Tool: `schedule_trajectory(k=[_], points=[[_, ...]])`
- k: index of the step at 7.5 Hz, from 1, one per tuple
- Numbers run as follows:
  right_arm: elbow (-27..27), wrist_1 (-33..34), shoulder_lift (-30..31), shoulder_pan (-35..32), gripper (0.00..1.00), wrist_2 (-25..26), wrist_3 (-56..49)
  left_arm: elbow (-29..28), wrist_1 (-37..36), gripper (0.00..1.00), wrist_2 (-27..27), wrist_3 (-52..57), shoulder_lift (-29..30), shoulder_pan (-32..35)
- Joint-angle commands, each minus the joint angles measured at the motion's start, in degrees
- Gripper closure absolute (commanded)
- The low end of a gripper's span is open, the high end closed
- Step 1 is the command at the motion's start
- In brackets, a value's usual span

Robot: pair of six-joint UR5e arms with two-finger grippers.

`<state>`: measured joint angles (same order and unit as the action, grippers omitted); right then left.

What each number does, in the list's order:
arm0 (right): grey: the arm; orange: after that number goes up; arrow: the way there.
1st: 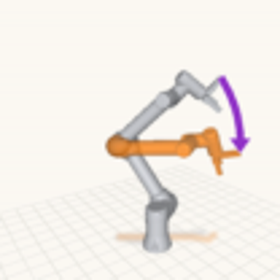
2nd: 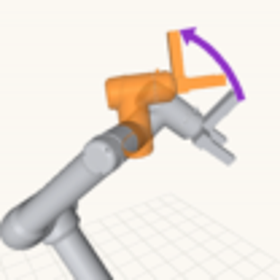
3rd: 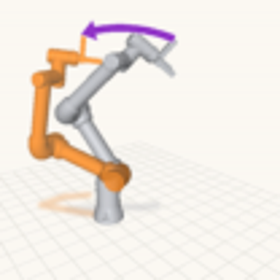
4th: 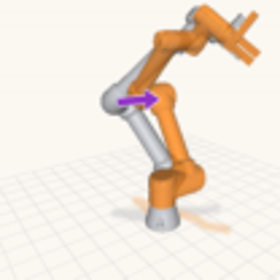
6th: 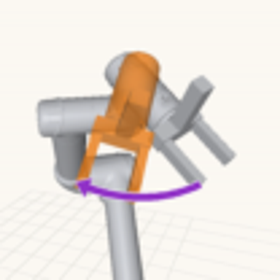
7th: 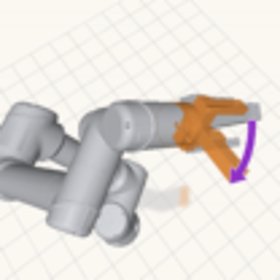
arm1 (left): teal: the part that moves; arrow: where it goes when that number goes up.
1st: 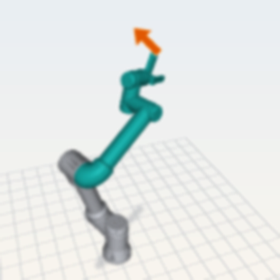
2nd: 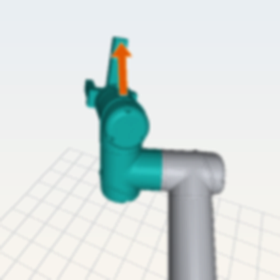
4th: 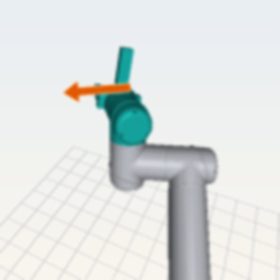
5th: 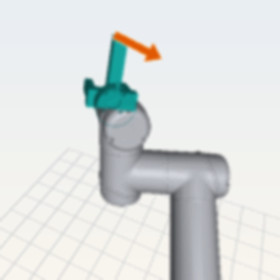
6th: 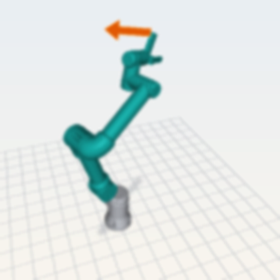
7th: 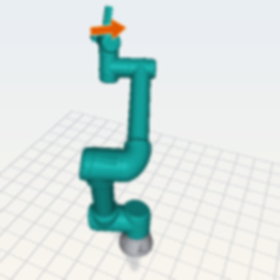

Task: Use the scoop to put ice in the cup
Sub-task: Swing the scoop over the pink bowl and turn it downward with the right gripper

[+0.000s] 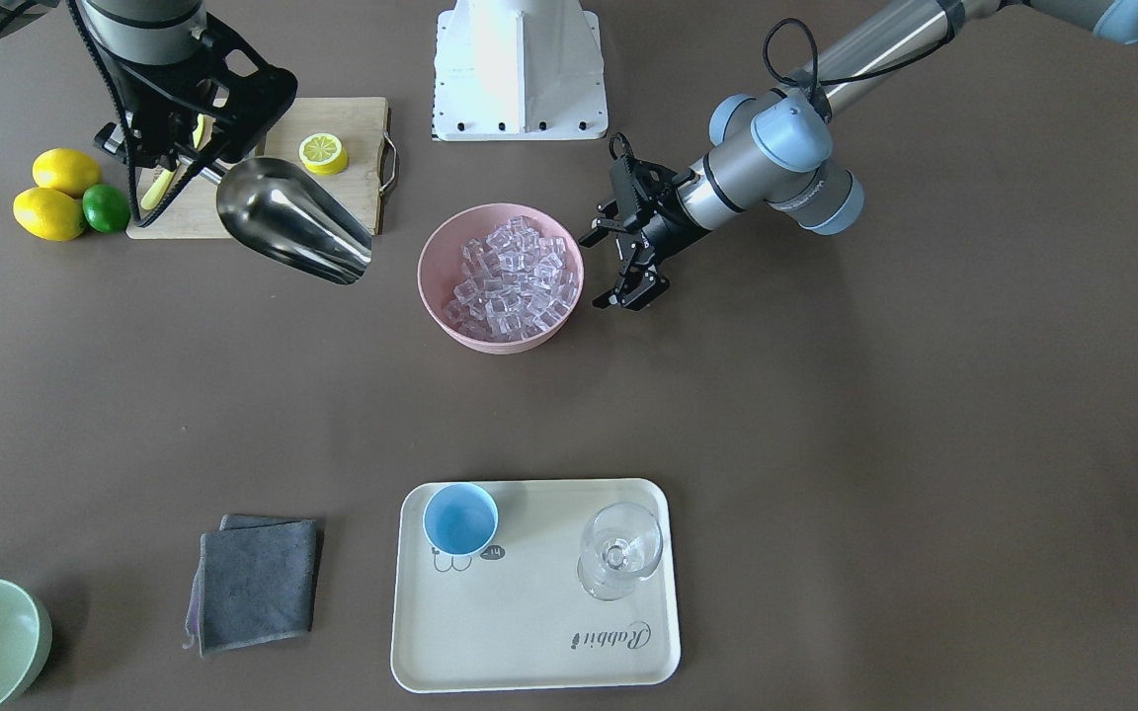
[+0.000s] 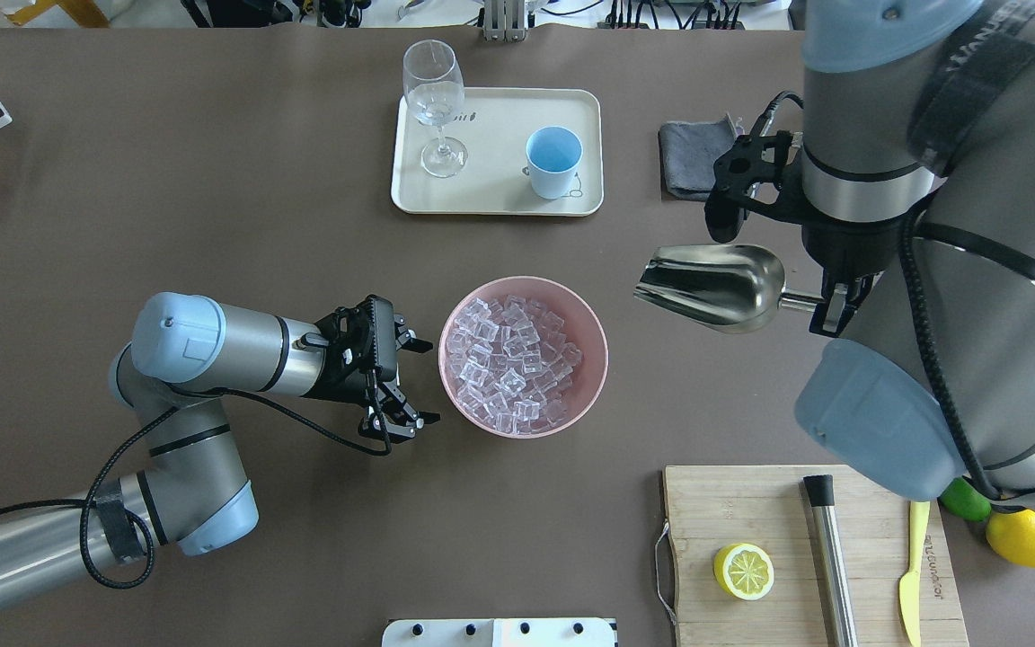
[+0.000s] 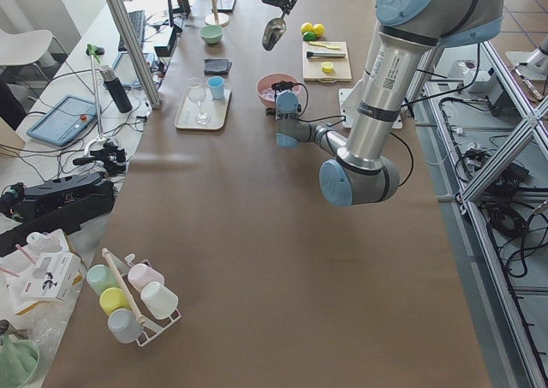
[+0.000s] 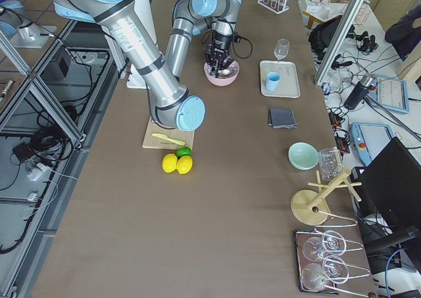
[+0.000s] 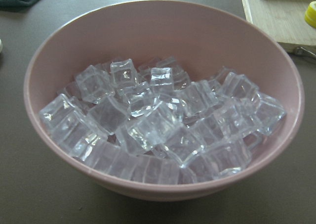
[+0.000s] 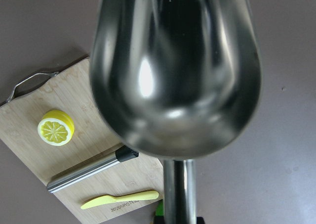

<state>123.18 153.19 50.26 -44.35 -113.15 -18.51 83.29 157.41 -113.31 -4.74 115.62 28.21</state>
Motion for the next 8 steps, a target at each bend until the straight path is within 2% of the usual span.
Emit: schedule_trajectory(k=[1,2,4,6,8], points=[[-7.31,7.89,-9.09,3.65,1.00,-2.69,0.76,-0.05,0.53,0.01,0.02,-0.01,0.13,0.00],[-9.78,10.87,-12.34,4.79,1.00,-2.78,0.85,0.03,0.53,0.01,0.11,-0.01,0.13,0.09],[-14.62,11.60,-13.96,6.03,1.00,-2.96,0.85,0.03,0.53,0.01,0.11,-0.01,0.22,0.09],[-18.66,15.97,-19.37,8.92,1.00,0.10,3.73,0.03,0.53,0.01,0.89,-0.01,0.22,0.01],[-29.53,17.14,-24.92,10.76,1.00,2.65,3.84,0.03,0.53,0.01,0.99,-0.01,0.22,0.01]])
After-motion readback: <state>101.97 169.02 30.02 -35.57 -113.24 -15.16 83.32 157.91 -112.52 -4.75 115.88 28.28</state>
